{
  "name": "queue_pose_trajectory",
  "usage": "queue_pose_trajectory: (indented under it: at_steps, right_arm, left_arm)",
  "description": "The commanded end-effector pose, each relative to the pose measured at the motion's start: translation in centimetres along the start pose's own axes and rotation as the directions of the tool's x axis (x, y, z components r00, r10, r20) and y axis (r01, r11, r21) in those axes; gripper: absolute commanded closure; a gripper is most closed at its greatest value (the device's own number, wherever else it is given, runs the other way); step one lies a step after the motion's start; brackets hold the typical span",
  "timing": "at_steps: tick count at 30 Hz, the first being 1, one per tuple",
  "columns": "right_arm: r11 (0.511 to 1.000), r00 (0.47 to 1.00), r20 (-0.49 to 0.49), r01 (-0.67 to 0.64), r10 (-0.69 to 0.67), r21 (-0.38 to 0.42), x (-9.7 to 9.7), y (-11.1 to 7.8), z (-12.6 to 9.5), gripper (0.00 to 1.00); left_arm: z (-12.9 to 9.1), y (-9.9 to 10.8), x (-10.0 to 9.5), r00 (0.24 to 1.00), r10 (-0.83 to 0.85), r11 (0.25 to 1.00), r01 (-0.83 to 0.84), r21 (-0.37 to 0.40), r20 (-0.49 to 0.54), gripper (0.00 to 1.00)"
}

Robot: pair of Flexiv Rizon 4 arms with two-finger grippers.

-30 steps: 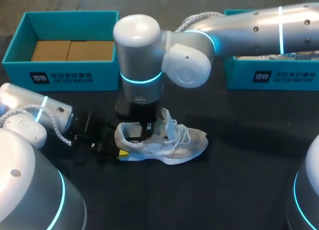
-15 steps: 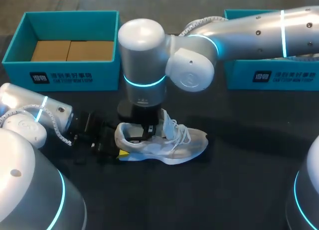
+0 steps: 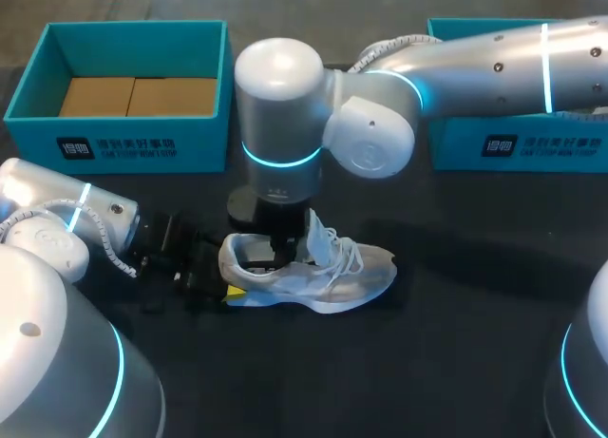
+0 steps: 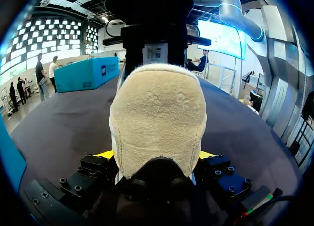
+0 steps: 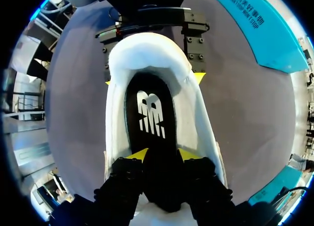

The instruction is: Take the shoe out of the shoebox, open the shoe tongue, remove and reinsert the insole, then place the shoe into the shoebox

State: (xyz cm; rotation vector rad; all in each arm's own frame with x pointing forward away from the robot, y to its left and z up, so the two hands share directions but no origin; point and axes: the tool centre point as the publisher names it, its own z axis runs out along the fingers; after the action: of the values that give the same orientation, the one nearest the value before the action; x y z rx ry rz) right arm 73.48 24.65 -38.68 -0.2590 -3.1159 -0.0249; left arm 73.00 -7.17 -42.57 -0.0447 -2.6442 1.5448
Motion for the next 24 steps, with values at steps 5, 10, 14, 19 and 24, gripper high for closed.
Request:
queue_pose_trajectory:
  at_steps: [5,10,14,19,24]
  right_arm:
    - [1.0,1.0,-0.004,0.006,-0.006,-0.007,-0.6,0.5,1.3,0.59]
    - [1.0,0.999,-0.026,0.019,-0.019,-0.006,-0.8,0.9,2.5,0.58]
    - [1.0,0.999,-0.047,0.02,-0.02,-0.007,-0.8,1.0,3.2,0.58]
    - [1.0,0.997,-0.079,0.01,-0.01,-0.006,-0.6,0.7,4.5,0.6]
    - [1.0,0.993,-0.119,-0.013,0.011,-0.015,-0.4,0.3,5.4,0.73]
  left_arm:
    - [0.2,0.2,-0.1,1.0,0.0,1.0,0.0,-0.002,0.0,1.0]
    - [0.2,0.2,-0.1,1.0,0.0,1.0,0.0,-0.002,0.0,1.0]
    - [0.2,0.2,-0.1,1.0,0.0,1.0,0.0,-0.002,0.0,1.0]
    - [0.2,0.2,-0.1,1.0,0.0,1.0,0.0,-0.002,0.0,1.0]
    - [0.2,0.2,-0.1,1.0,0.0,1.0,0.0,-0.002,0.0,1.0]
